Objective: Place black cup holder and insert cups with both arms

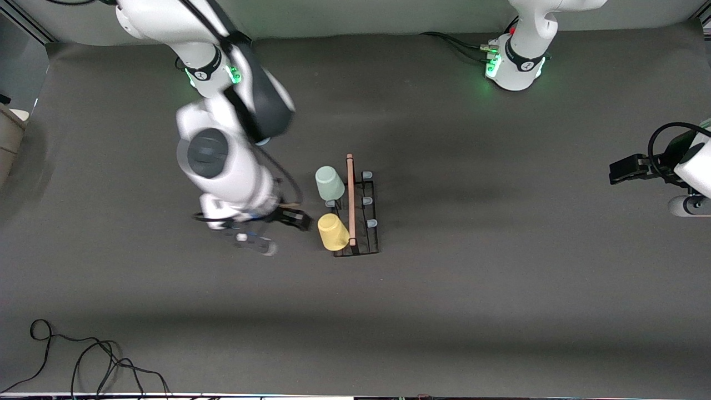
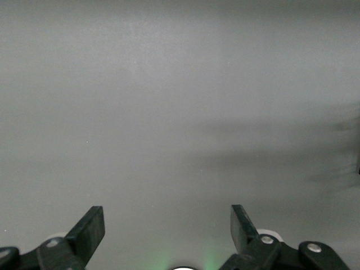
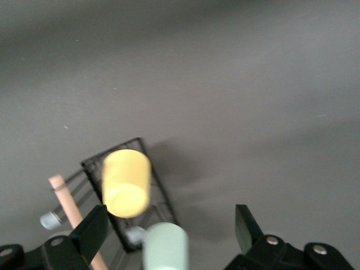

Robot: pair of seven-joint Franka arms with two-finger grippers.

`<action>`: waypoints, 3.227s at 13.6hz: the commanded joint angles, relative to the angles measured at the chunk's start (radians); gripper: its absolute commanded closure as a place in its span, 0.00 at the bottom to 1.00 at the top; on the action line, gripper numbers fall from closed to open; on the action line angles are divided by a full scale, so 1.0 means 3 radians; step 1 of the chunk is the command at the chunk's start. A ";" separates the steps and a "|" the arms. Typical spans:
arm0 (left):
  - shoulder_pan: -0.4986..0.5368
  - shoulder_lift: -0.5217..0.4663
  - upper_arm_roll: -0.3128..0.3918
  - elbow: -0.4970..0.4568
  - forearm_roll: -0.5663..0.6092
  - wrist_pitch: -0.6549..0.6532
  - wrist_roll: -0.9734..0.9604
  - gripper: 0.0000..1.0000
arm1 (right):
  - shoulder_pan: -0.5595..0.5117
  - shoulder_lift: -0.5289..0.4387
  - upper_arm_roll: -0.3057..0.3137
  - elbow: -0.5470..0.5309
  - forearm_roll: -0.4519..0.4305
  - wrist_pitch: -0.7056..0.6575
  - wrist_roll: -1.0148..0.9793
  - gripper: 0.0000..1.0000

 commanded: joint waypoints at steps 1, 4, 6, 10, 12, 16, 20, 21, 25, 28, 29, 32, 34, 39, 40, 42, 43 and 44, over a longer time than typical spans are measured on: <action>-0.0008 -0.0061 0.0019 -0.0049 -0.0025 -0.0025 0.0042 0.00 | 0.0013 -0.0322 -0.0311 -0.0062 -0.0016 -0.0453 -0.0589 0.00; -0.0013 -0.0061 0.0019 -0.0049 -0.0025 -0.0020 0.0037 0.00 | 0.0013 -0.0577 -0.0746 -0.0067 -0.0016 -0.0994 -0.1310 0.00; -0.0013 -0.0056 0.0019 -0.0049 -0.0025 -0.0014 0.0037 0.00 | 0.0023 -0.0731 -0.1094 -0.0082 -0.0026 -0.1225 -0.1806 0.00; -0.0013 -0.0056 0.0019 -0.0049 -0.0020 -0.0014 0.0037 0.00 | 0.0029 -0.0880 -0.1356 -0.0088 -0.0194 -0.1344 -0.2084 0.00; -0.0013 -0.0056 0.0019 -0.0049 -0.0025 -0.0009 0.0037 0.00 | 0.0039 -0.0839 -0.1356 -0.0103 -0.0358 -0.1283 -0.2136 0.00; -0.0008 -0.0056 0.0019 -0.0049 -0.0025 0.0001 0.0042 0.00 | 0.0039 -0.0839 -0.1356 -0.0170 -0.0358 -0.1211 -0.2141 0.00; -0.0008 -0.0061 0.0014 -0.0049 -0.0035 0.0118 0.0011 0.00 | 0.0024 -0.0854 -0.1361 -0.0185 -0.0358 -0.1211 -0.2156 0.00; -0.0008 -0.0061 0.0014 -0.0049 -0.0041 0.0119 0.0011 0.00 | 0.0024 -0.0854 -0.1366 -0.0180 -0.0358 -0.1211 -0.2156 0.00; -0.0003 -0.0066 0.0019 -0.0049 -0.0133 0.0108 0.0011 0.00 | -0.0297 -0.0890 -0.1072 -0.0190 -0.0358 -0.1232 -0.2156 0.00; -0.0003 -0.0071 0.0019 -0.0049 -0.0133 0.0093 0.0011 0.00 | -0.1135 -0.1043 -0.0147 -0.0277 -0.0541 -0.1221 -0.2151 0.00; -0.0008 -0.0071 0.0019 -0.0049 -0.0128 0.0093 0.0006 0.00 | -0.1355 -0.1099 0.0139 -0.0343 -0.0664 -0.1211 -0.2151 0.00; -0.0008 -0.0076 0.0019 -0.0049 -0.0128 0.0093 0.0001 0.00 | -0.2167 -0.1441 0.0902 -0.0781 -0.0706 -0.0947 -0.2156 0.00; -0.0008 -0.0077 0.0019 -0.0044 -0.0122 0.0098 -0.0004 0.00 | -0.2400 -0.1727 0.1113 -0.1201 -0.0706 -0.0640 -0.2177 0.00; -0.0008 -0.0082 0.0019 -0.0044 -0.0127 0.0098 -0.0004 0.00 | -0.2375 -0.1734 0.1103 -0.1295 -0.0716 -0.0388 -0.2218 0.00; -0.0008 -0.0082 0.0019 -0.0049 -0.0128 0.0103 -0.0009 0.00 | -0.2370 -0.1688 0.1098 -0.1229 -0.0711 -0.0403 -0.2208 0.00; -0.0008 -0.0082 0.0019 -0.0044 -0.0128 0.0113 -0.0010 0.00 | -0.2370 -0.1642 0.1098 -0.1157 -0.0711 -0.0413 -0.2177 0.00; -0.0008 -0.0087 0.0019 -0.0044 -0.0128 0.0113 -0.0015 0.00 | -0.2370 -0.1637 0.1098 -0.1151 -0.0711 -0.0413 -0.2182 0.00; -0.0008 -0.0082 0.0019 -0.0044 -0.0128 0.0113 -0.0035 0.00 | -0.2370 -0.1637 0.1098 -0.1146 -0.0711 -0.0413 -0.2182 0.00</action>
